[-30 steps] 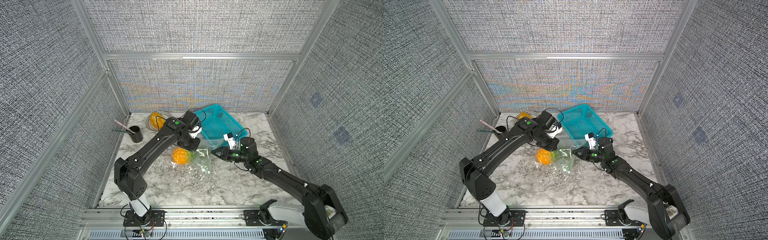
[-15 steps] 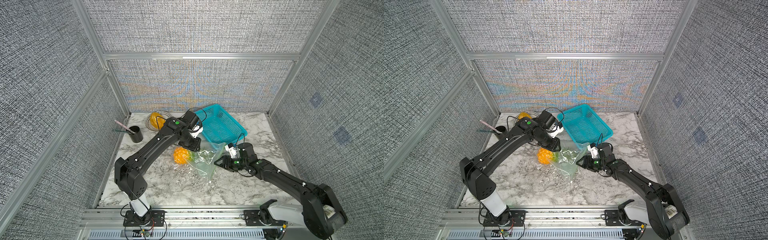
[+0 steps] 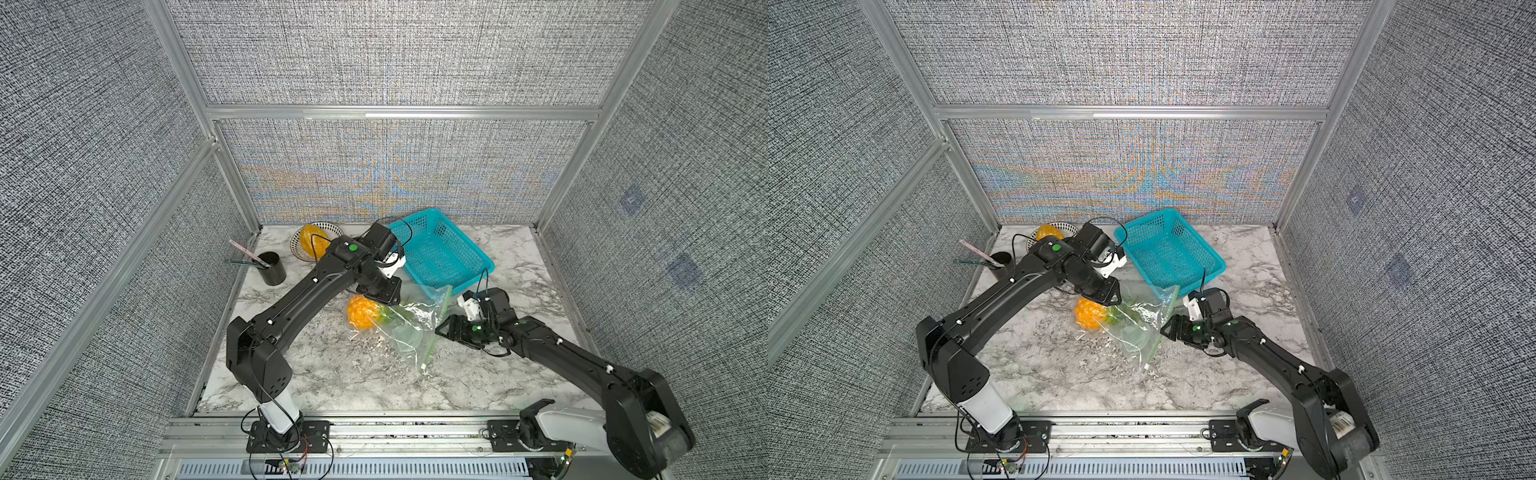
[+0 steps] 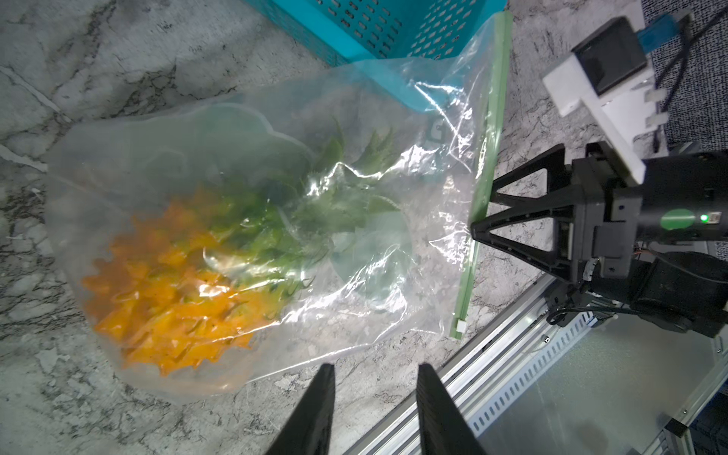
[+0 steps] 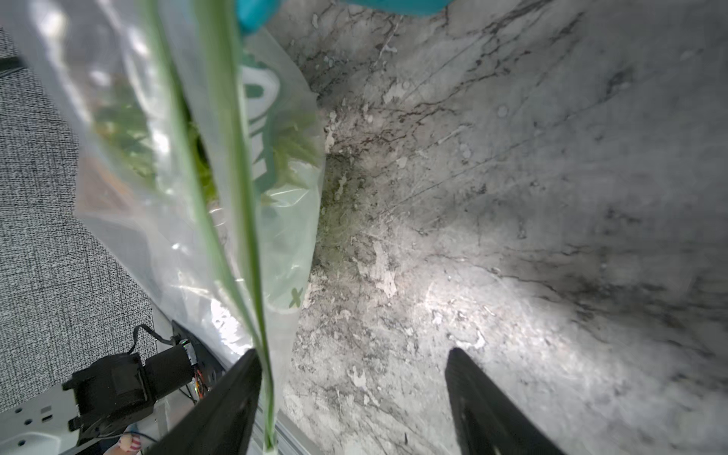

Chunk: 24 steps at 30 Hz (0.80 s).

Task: Open the zip-top bag and take out the pineapple
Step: Open the zipper of the food storage bag at the center of the board.

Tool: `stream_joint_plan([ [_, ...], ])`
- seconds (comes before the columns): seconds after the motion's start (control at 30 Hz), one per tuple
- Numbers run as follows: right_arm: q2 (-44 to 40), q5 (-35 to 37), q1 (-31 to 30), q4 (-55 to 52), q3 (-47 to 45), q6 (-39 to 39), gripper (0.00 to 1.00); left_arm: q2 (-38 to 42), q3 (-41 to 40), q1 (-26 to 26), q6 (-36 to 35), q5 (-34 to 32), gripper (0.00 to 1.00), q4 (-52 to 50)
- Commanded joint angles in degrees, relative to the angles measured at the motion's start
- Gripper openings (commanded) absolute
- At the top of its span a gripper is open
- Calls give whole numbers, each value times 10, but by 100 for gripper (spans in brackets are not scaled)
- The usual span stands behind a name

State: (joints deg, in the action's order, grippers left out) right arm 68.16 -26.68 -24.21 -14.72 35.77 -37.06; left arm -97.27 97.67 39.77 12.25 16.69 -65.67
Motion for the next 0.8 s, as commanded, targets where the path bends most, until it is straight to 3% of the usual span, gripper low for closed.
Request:
stream_joint_plan([
  [0.0,-42,-7,4,24,-5,-12,77,4,-3,0,0,7,38,5],
  [0.27,-103,21,38,4,-19,-8,78,2,2,0,3,13,39,14],
  [0.47,-62,-5,60,10,-27,22,78,3,-2,0,31,29,72,37],
  [0.77,17,-67,57,131,-23,2,77,3,-17,7,53,42,75,58],
])
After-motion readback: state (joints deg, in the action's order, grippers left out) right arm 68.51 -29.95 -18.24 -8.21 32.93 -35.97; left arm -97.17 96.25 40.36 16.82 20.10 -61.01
